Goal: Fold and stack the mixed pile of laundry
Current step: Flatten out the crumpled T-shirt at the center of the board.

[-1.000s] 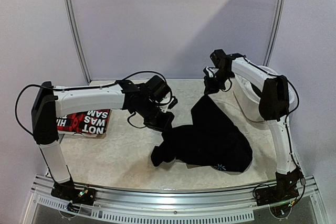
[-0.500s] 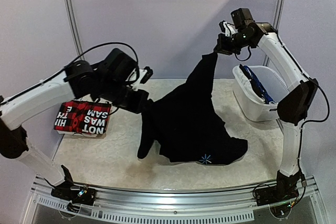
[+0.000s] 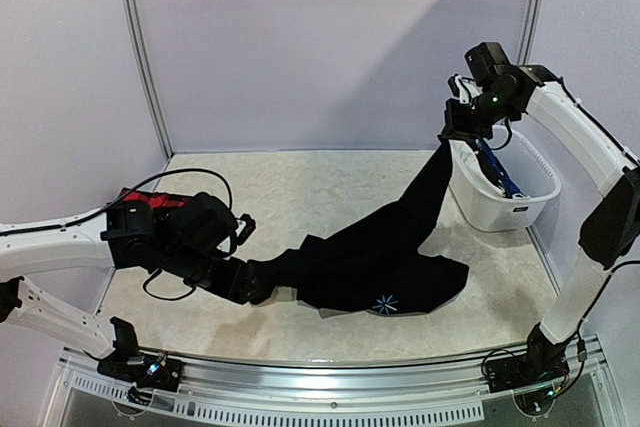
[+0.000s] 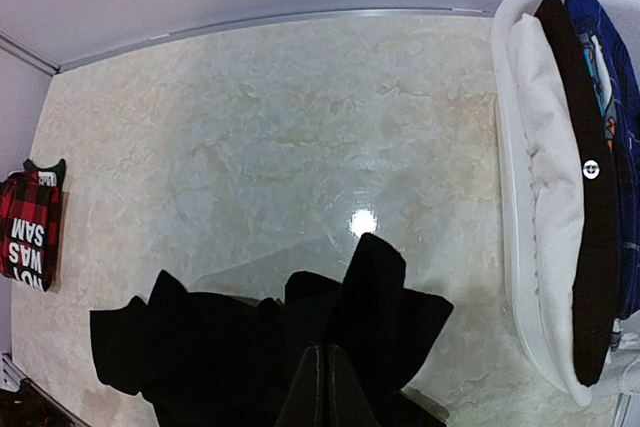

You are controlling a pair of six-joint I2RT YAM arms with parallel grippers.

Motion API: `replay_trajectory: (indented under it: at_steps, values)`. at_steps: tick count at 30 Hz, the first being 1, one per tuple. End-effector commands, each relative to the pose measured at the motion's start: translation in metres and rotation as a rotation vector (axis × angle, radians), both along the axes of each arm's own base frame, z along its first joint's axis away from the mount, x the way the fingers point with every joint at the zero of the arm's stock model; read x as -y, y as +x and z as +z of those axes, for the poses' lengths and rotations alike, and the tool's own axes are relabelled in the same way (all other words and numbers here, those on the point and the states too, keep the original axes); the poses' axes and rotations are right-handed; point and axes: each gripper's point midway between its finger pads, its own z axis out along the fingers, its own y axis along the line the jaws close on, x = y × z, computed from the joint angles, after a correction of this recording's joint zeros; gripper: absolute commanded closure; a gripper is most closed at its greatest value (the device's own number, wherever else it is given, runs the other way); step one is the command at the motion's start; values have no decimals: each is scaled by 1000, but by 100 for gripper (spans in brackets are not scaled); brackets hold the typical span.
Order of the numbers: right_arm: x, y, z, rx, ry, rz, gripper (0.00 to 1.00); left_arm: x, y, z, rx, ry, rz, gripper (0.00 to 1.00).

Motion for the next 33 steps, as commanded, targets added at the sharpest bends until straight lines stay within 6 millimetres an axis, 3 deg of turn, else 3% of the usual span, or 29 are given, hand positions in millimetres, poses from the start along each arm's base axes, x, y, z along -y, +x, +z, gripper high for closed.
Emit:
replay_trajectory:
  at_steps: [1, 5, 11, 17, 25, 33]
  values:
    - [0, -15, 6, 47, 18, 41, 100, 0, 20, 16, 82, 29, 71, 18]
    - [-1, -33, 0, 47, 39, 92, 100, -3, 41, 10, 59, 54, 127, 15]
    - [2, -48, -2, 39, 47, 99, 100, -17, 64, -34, -128, 98, 225, 30]
    - [-6, -50, 1, 32, 101, 107, 100, -33, 99, -62, -201, 108, 328, 36]
    - [-12, -50, 0, 13, 138, 118, 100, -16, 123, -96, -282, 103, 287, 44]
    - [-12, -50, 1, 15, 134, 124, 100, -18, 142, -123, -281, 163, 306, 59]
